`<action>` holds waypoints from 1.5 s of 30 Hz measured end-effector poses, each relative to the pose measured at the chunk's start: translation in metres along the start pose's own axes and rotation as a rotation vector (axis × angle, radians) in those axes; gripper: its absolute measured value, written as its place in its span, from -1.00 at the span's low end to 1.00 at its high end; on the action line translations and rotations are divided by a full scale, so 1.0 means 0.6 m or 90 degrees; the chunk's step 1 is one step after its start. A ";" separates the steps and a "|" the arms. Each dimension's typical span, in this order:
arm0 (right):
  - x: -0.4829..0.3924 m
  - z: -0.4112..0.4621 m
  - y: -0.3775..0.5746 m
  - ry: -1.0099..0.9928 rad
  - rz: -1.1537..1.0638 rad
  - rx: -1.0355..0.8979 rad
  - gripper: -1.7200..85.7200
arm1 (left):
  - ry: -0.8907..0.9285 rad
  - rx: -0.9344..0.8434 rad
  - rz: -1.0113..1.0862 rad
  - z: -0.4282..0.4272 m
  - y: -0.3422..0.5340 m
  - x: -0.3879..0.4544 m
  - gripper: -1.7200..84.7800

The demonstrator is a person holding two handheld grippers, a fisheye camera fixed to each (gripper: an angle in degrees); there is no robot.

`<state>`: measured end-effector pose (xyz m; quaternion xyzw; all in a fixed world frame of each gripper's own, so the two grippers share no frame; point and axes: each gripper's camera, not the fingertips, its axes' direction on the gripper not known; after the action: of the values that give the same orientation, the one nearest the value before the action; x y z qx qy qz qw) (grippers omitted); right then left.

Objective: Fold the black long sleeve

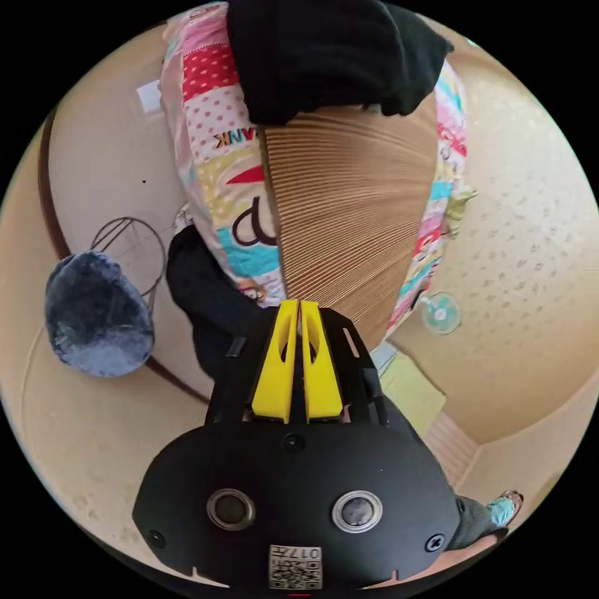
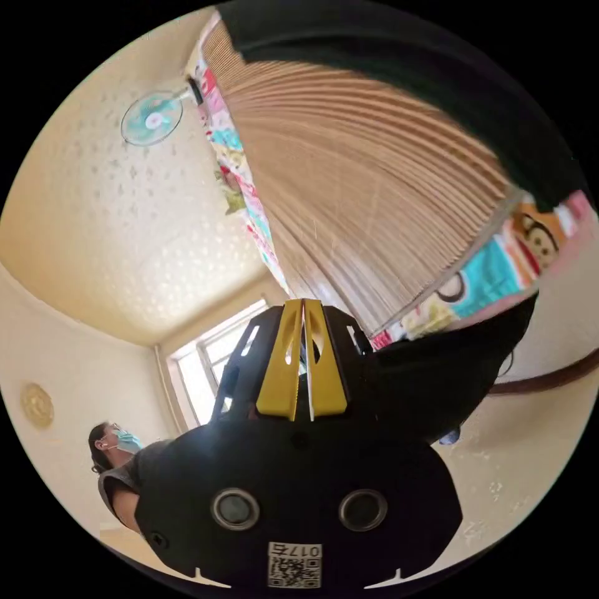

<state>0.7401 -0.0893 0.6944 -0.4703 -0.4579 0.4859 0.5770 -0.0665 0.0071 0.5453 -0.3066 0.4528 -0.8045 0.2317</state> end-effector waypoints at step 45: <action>-0.017 0.849 0.489 -0.018 -0.678 -0.442 -0.78 | 1.222 -0.542 1.267 -0.729 0.557 -0.111 -0.91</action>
<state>0.1989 -0.0247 0.4741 -0.3312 -0.7674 -0.0385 0.5476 -0.2954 0.1458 0.0598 0.7332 0.6529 -0.0108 0.1901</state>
